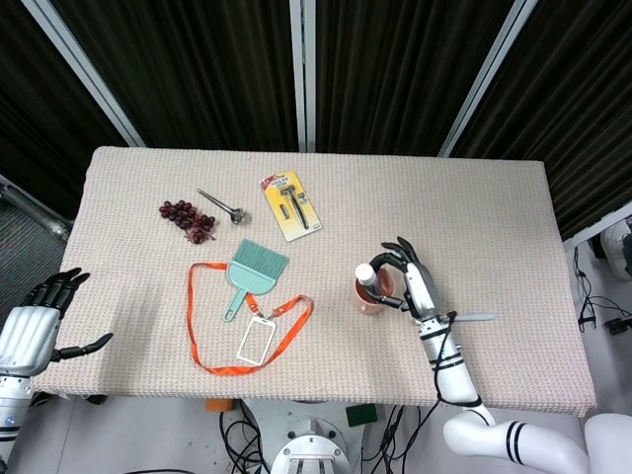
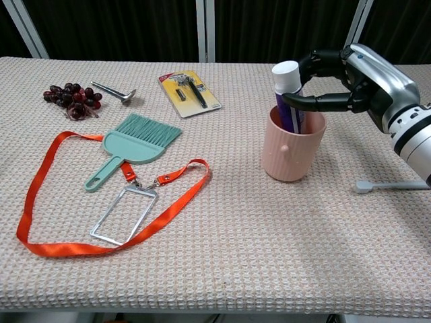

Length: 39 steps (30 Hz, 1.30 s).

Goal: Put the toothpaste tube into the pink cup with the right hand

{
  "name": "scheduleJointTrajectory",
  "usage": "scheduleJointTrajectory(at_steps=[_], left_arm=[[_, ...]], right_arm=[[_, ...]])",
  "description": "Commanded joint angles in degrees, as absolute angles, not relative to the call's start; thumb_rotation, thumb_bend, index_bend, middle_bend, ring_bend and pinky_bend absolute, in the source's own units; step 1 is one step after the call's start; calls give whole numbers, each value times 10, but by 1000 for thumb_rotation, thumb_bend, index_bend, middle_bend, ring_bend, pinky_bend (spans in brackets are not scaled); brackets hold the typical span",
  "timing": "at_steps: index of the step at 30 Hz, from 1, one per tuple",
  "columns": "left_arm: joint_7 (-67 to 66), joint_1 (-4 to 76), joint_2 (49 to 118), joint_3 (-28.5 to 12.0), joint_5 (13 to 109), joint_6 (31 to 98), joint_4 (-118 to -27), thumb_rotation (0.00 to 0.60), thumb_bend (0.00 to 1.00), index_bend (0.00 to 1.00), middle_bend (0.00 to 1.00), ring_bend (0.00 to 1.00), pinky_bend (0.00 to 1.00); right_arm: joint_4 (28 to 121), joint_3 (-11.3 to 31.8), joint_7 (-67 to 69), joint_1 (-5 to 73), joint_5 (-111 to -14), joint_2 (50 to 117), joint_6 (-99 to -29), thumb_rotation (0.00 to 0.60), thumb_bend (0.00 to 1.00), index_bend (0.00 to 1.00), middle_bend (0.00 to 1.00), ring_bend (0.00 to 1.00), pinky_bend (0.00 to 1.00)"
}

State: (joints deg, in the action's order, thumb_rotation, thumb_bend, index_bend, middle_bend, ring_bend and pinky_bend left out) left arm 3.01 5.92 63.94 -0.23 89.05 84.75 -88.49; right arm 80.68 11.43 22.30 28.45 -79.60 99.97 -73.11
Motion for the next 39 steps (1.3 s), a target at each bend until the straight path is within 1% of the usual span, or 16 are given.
scheduleJointTrajectory(at_steps=[1,3,5,6,13,16,20,24,27,28,30,33,36,39], left_arm=[[30,59,639,-3,890,847,-885,264,84,125,89,96,207],[30,59,639,-3,889,847,-884,262,84,124,89,95,207],[30,59,640,-3,887,847,-883,264,84,124,89,95,207],[31,58,640,-3,887,847,-883,265,84,124,89,96,207],[34,56,641,-3,886,849,-880,263,84,125,89,96,209],[34,57,641,-4,888,850,-881,263,84,124,89,96,209],[33,58,641,-5,887,848,-881,262,84,124,89,95,209],[31,58,640,-5,889,849,-883,263,84,124,89,95,209],[29,58,639,-5,890,851,-885,262,84,124,89,96,209],[29,58,639,-5,890,851,-886,262,84,125,89,96,209],[28,58,638,-6,890,852,-887,263,84,125,89,96,209],[28,57,637,-6,889,852,-888,263,84,125,89,96,209],[28,57,636,-6,887,851,-888,265,84,124,89,95,209],[29,58,637,-6,886,848,-888,265,84,124,89,95,209]], right_arm=[[807,113,229,285,-797,997,-724,600,634,741,442,80,0],[810,111,236,286,-797,992,-714,600,626,663,413,61,0],[811,110,241,288,-798,989,-706,600,608,560,381,40,0],[811,110,242,288,-800,988,-705,600,599,534,371,32,0],[806,107,247,287,-810,985,-706,600,564,475,356,19,0],[804,103,248,286,-814,982,-704,600,522,410,332,5,0],[807,98,251,285,-813,975,-694,600,507,279,269,0,0],[807,96,258,283,-822,970,-699,600,497,202,225,0,0],[812,93,264,279,-830,962,-705,600,495,184,215,0,0],[813,92,265,278,-833,960,-709,600,494,174,208,0,0],[818,90,264,271,-843,953,-725,600,489,121,176,0,0],[829,85,252,253,-864,932,-766,600,480,73,145,0,0],[844,76,174,227,-882,892,-811,600,472,66,161,0,0],[853,72,80,200,-898,859,-862,600,471,118,200,0,0]])
